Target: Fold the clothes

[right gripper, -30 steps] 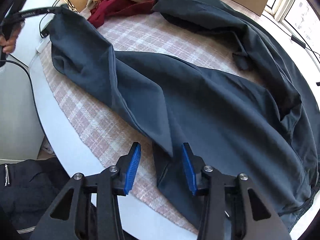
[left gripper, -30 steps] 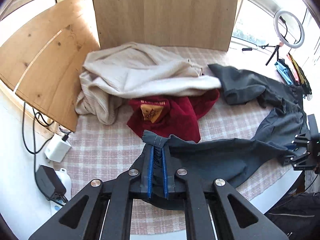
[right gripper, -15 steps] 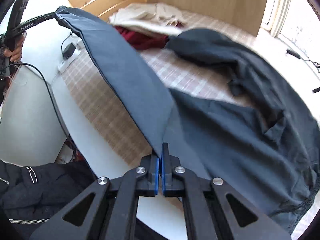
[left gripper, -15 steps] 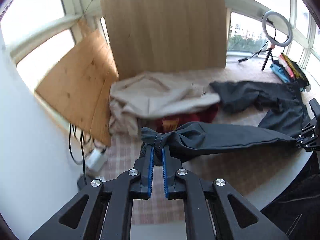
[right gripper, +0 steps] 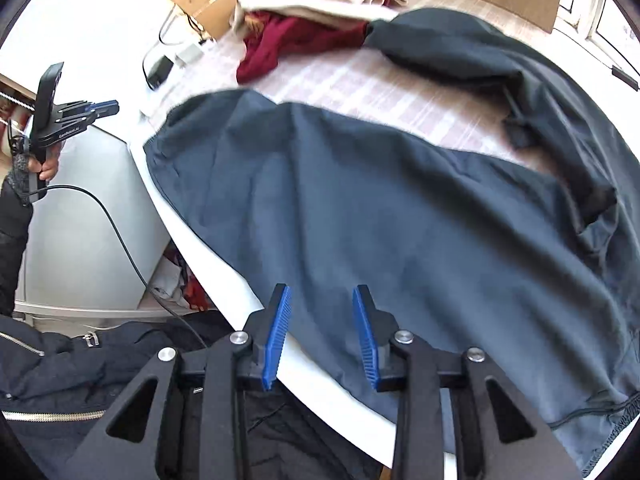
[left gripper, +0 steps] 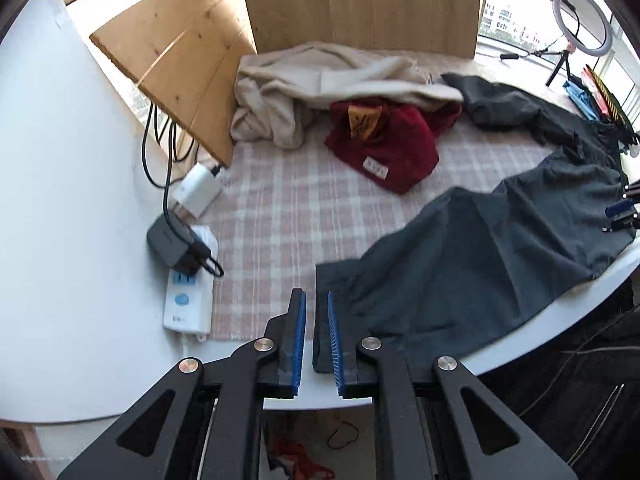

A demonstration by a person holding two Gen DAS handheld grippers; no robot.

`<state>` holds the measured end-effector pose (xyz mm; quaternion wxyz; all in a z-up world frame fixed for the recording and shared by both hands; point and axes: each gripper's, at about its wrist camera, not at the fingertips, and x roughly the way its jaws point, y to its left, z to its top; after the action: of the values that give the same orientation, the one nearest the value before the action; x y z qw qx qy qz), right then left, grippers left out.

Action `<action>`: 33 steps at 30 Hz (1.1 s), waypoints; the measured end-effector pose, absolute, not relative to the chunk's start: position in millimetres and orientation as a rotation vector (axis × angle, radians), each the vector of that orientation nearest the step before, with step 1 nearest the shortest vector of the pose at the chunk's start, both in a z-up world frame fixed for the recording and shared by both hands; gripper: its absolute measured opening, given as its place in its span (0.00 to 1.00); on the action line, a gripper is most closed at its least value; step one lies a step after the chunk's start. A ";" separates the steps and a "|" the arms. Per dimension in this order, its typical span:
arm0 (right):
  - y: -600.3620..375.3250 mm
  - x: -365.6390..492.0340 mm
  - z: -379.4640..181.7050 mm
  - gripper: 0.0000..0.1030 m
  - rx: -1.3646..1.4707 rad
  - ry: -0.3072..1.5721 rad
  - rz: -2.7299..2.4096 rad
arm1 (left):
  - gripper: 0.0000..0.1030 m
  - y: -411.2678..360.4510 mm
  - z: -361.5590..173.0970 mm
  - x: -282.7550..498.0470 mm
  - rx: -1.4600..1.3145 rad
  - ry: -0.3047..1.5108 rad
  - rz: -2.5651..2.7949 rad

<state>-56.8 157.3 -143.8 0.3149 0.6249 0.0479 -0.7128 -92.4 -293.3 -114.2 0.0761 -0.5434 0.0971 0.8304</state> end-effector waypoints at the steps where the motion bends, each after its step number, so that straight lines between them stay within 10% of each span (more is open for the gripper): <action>1: 162.2 -57.7 -138.3 0.31 1.635 0.127 -1.909 | 0.12 -288.1 -112.0 -104.0 -1.604 0.289 2.492; 11: 250.3 -81.3 -114.8 0.31 1.654 0.000 -2.302 | 0.23 -102.1 -145.2 -240.7 -1.365 0.244 2.198; 19: 297.1 -76.7 -112.4 0.31 1.672 -0.114 -2.435 | 0.22 -16.3 -222.2 -282.3 -1.432 0.587 2.005; 22: 294.1 -85.7 -114.0 0.31 1.632 -0.109 -2.457 | 0.03 -10.6 -219.5 -289.3 -1.432 0.519 1.997; 33: 139.2 -221.9 -135.2 0.44 1.323 0.370 -2.172 | 0.08 -73.3 -129.2 -274.3 -1.331 0.261 2.141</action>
<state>-221.9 139.2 -135.2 0.2817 0.4940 0.1383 -0.8108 -274.3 -73.3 -129.2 0.2988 -0.5012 0.0981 0.8062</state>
